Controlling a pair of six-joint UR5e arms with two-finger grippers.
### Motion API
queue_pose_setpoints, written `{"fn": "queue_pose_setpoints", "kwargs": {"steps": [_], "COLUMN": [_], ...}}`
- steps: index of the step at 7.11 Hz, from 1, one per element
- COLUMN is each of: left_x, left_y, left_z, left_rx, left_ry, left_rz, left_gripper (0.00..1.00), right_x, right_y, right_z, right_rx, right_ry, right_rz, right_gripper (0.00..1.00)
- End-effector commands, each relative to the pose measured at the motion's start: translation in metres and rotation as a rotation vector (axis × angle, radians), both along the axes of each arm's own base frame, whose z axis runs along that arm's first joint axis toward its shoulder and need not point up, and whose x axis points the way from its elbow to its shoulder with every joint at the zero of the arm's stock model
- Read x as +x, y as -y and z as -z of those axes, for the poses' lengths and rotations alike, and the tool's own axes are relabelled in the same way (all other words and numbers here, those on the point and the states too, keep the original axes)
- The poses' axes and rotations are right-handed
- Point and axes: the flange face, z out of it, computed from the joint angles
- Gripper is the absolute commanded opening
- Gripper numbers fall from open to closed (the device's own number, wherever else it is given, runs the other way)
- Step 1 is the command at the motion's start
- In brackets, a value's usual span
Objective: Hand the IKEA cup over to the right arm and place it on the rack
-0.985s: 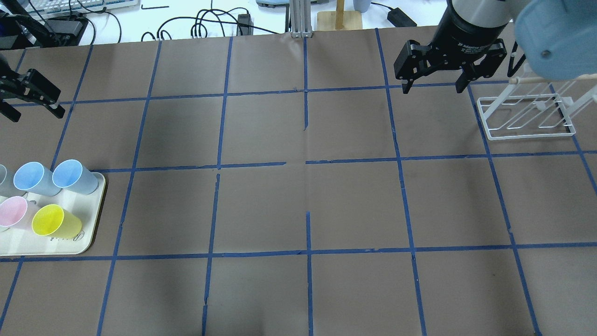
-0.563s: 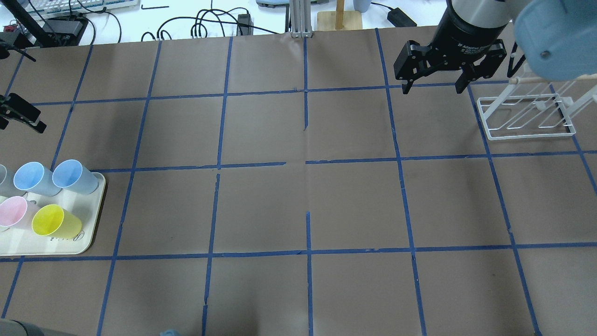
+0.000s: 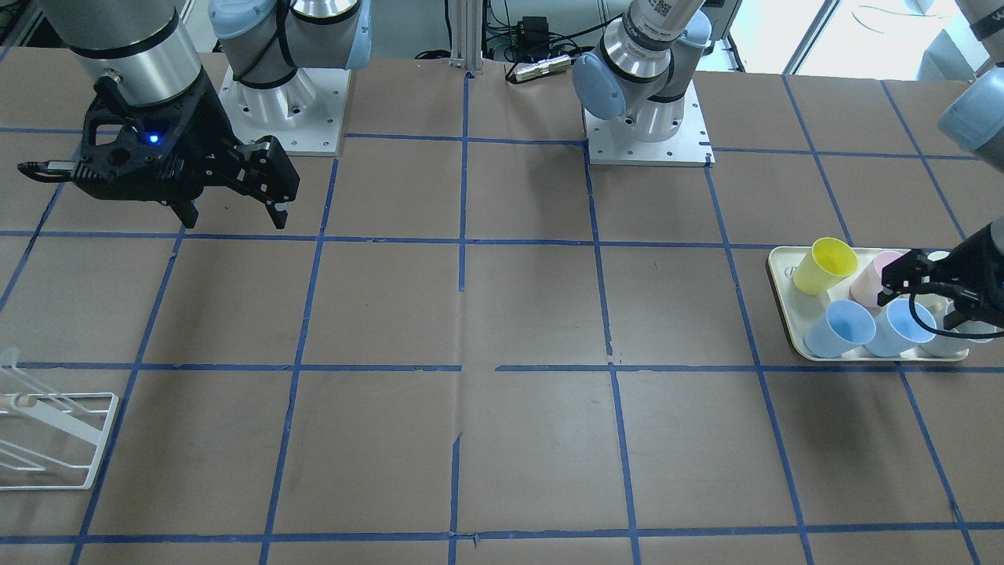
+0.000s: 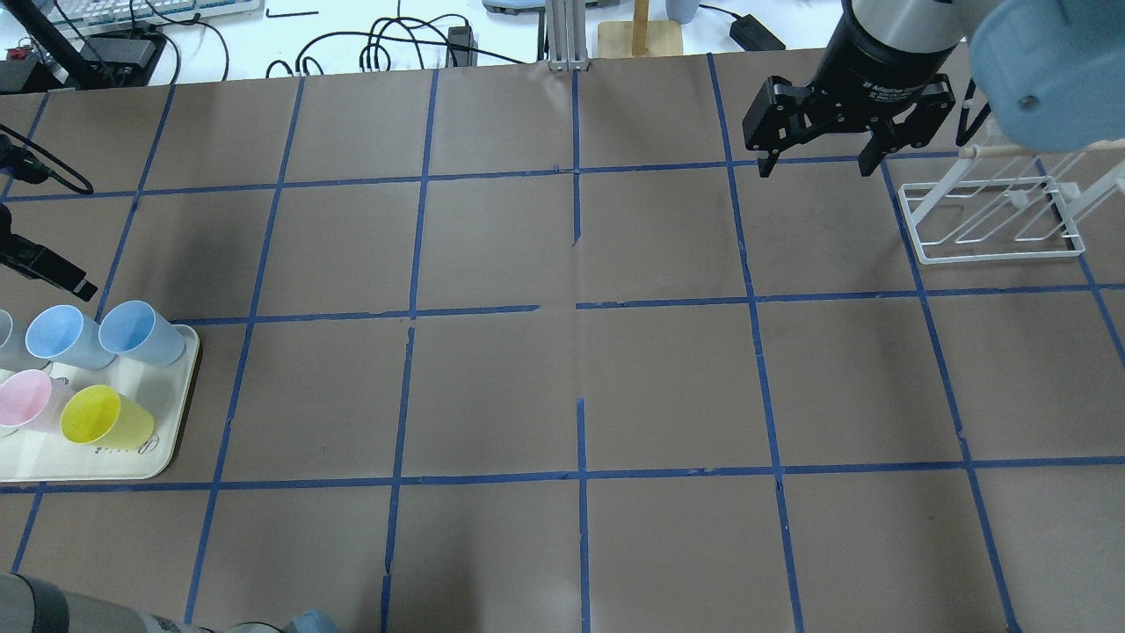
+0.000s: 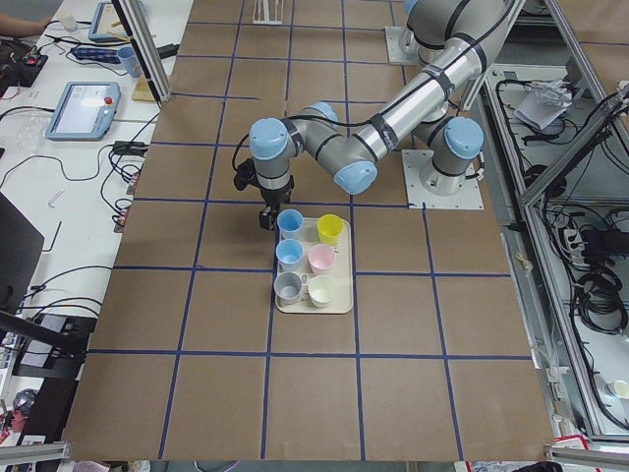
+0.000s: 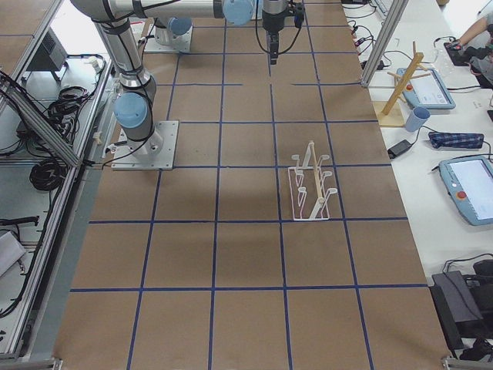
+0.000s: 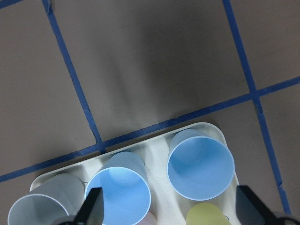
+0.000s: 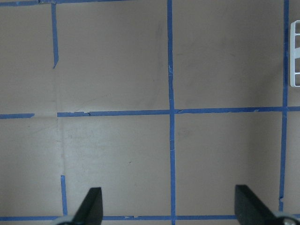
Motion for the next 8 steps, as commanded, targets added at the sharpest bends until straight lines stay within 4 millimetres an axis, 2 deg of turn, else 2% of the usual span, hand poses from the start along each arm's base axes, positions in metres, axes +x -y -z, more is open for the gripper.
{"fn": "queue_pose_setpoints", "kwargs": {"steps": [1, 5, 6, 7, 8], "left_x": [0.004, 0.016, 0.019, 0.013, 0.013], "left_y": [0.002, 0.016, 0.019, 0.021, 0.021], "left_z": [0.025, 0.073, 0.074, 0.071, 0.075], "left_rx": [0.030, 0.056, 0.056, 0.058, 0.064], "left_ry": [-0.025, -0.038, -0.035, -0.035, -0.040], "left_rz": [0.084, 0.097, 0.096, 0.103, 0.105], "left_gripper": [1.00, 0.99, 0.99, 0.96, 0.91], "right_x": [0.000, 0.001, 0.001, 0.000, 0.000], "right_y": [0.000, 0.000, 0.000, 0.000, 0.000], "right_z": [0.000, 0.000, 0.000, 0.000, 0.000], "right_rx": [0.000, 0.000, 0.000, 0.000, 0.000], "right_ry": [0.000, 0.000, 0.000, 0.000, 0.000], "right_rz": [0.000, -0.002, -0.001, 0.001, 0.001], "right_gripper": [1.00, 1.00, 1.00, 1.00, 1.00]}}
